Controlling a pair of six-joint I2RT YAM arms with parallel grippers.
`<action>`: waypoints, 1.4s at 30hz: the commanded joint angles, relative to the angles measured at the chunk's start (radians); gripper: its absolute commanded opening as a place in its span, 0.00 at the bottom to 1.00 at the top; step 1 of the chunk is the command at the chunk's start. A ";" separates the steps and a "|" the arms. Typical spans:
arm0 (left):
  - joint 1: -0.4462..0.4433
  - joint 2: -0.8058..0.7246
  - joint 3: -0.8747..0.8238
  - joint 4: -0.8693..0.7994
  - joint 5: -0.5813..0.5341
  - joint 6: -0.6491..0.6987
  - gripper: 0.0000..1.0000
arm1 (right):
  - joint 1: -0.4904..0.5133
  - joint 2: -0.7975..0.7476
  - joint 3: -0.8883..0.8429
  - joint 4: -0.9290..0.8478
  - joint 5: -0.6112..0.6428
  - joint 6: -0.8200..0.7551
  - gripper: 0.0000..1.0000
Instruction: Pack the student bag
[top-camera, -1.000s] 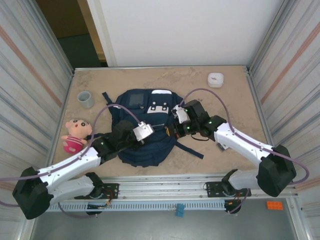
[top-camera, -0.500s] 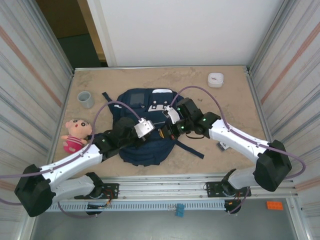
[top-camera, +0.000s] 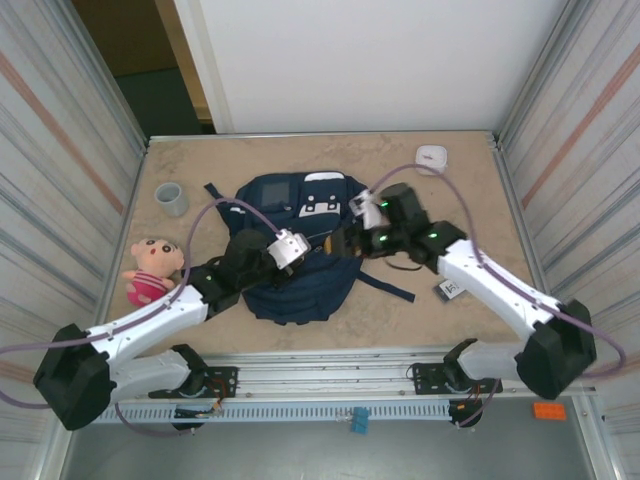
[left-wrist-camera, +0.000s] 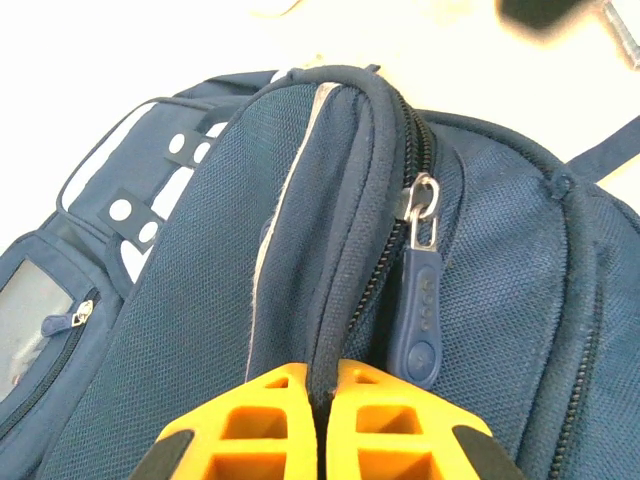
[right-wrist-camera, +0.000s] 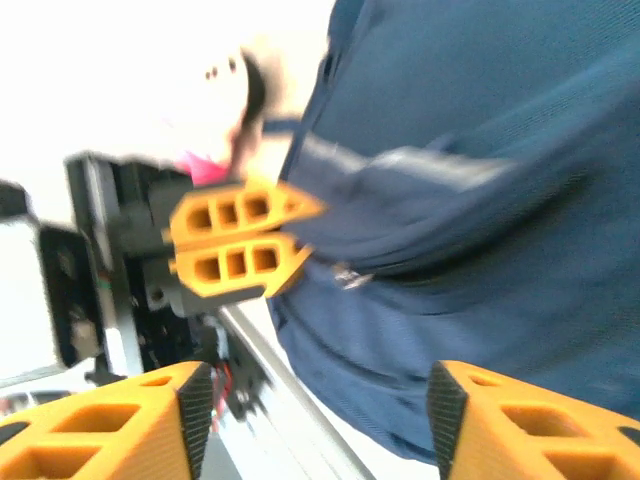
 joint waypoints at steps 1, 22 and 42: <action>0.012 -0.069 -0.044 0.141 0.068 0.012 0.00 | -0.133 -0.060 -0.043 -0.007 -0.129 0.237 0.60; 0.012 -0.089 -0.112 0.205 0.160 0.017 0.00 | 0.007 0.139 -0.034 0.246 -0.126 0.605 0.52; 0.014 -0.113 -0.086 0.100 0.171 0.037 0.17 | 0.015 0.139 -0.097 0.276 -0.043 0.619 0.00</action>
